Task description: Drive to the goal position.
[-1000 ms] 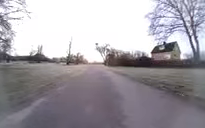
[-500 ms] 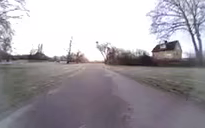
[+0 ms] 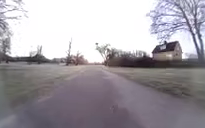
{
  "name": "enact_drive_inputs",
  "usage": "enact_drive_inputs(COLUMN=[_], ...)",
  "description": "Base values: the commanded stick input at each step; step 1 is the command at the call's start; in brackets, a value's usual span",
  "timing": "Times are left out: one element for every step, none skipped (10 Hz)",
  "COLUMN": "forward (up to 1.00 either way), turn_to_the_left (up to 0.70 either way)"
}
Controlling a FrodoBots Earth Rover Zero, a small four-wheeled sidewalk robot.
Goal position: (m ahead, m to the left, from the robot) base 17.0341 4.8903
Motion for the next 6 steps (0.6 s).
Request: enact_drive_inputs(forward=[1.00, 1.00, 1.00, 1.00, 1.00, 1.00], turn_to_the_left=[0.00, 0.00, 0.00, 0.00, 0.00, 0.00])
